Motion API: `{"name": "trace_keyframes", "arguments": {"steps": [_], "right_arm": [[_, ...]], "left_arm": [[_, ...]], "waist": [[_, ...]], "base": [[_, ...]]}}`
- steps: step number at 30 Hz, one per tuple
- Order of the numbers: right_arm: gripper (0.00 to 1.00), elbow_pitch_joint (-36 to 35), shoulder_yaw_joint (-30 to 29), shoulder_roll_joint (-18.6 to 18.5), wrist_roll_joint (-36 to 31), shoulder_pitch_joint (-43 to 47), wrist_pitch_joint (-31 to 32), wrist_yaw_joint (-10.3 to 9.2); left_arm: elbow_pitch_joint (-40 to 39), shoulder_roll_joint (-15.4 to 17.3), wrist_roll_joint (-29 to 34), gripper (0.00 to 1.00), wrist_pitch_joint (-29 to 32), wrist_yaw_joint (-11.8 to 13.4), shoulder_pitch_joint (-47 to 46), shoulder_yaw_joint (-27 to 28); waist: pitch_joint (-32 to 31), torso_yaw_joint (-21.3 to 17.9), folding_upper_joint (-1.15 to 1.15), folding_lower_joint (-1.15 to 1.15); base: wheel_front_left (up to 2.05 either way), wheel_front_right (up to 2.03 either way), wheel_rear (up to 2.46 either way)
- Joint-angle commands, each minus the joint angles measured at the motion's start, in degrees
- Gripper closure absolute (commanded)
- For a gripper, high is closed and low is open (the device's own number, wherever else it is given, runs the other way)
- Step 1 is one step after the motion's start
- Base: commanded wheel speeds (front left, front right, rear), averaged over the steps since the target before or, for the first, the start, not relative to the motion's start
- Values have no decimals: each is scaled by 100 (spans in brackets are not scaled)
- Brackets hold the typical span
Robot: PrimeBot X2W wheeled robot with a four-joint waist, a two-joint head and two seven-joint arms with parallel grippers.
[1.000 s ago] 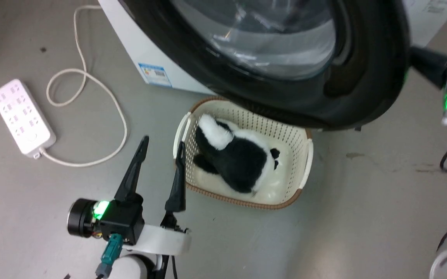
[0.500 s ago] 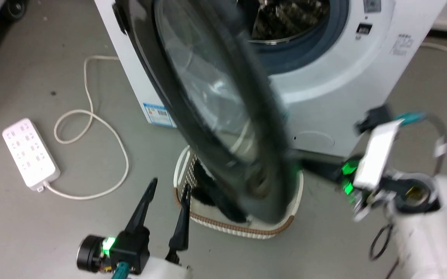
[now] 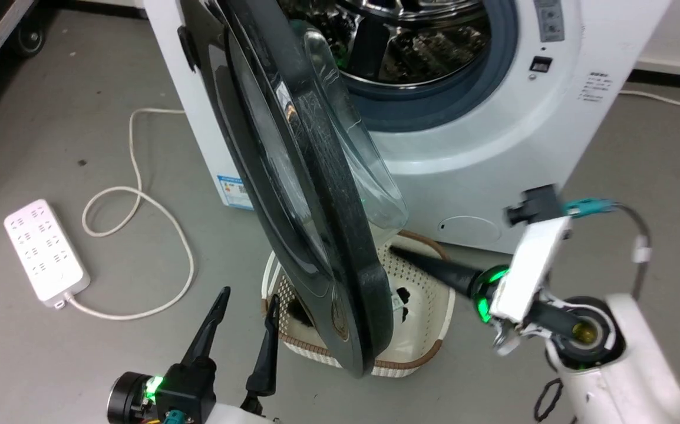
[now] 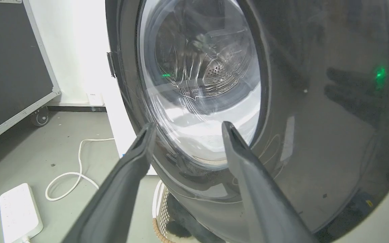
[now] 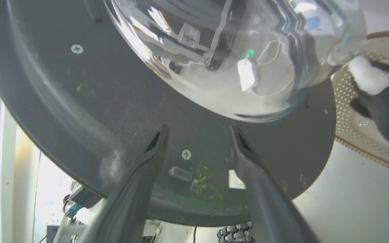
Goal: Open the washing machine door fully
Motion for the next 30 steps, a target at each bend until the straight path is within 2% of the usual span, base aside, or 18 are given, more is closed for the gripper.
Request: {"name": "trace_keyframes", "arguments": {"steps": [1, 4, 6, 10, 14, 16, 20, 23, 27, 30], "right_arm": [[0, -86, -78, -20, -110, 143, -151, 6], [0, -408, -260, -249, -678, 167, -906, 6], [0, -717, -211, -640, -1522, 161, -1836, 6], [0, -805, -26, -1184, -2951, 381, -3616, 6], [0, -845, -45, -1551, -4040, 726, -4662, 6], [0, -900, -238, -1581, -4497, 937, -5049, 6], [0, -1200, -649, -1388, -5396, 1556, -5637, 6], [0, -1522, -907, -1046, -5953, 2096, -5871, 6], [0, -1798, -1048, -487, -6410, 2731, -6035, 6], [0, -1784, -1009, -265, -6546, 3041, -6086, 6]], "left_arm": [[-34, 29, -18, 0, -30, -12, 54, 30], [-79, 25, -47, 0, -30, -22, 46, 95], [-95, 22, -85, 0, -30, -23, 46, 172], [-91, 14, -229, 0, -30, -14, 182, 394], [-120, 9, -265, 0, -30, -15, 323, 583], [-152, 6, -263, 0, -30, -3, 376, 649], [-181, 1, -265, 0, -30, -33, 442, 724], [-209, -3, -236, 0, -30, -50, 497, 719], [-191, -8, -226, 0, -30, -47, 577, 738], [-190, -13, -211, 0, -30, -25, 631, 685]], "waist": [[-48, -44, 0, 0], [-132, -145, 0, 0], [-213, -233, 0, 0], [-535, -481, 0, 0], [-773, -704, 0, 0], [-819, -795, 0, 0], [-845, -937, 0, 0], [-848, -993, 0, 0], [-843, -1045, 0, 0], [-839, -1052, 0, 0]], "base": [[0, 0, 0], [0, 0, 0], [0, 0, 0], [0, 0, 0], [0, 0, 0], [0, 0, 0], [0, 0, 0], [0, 0, 0], [0, 0, 0], [0, 0, 0]]}}
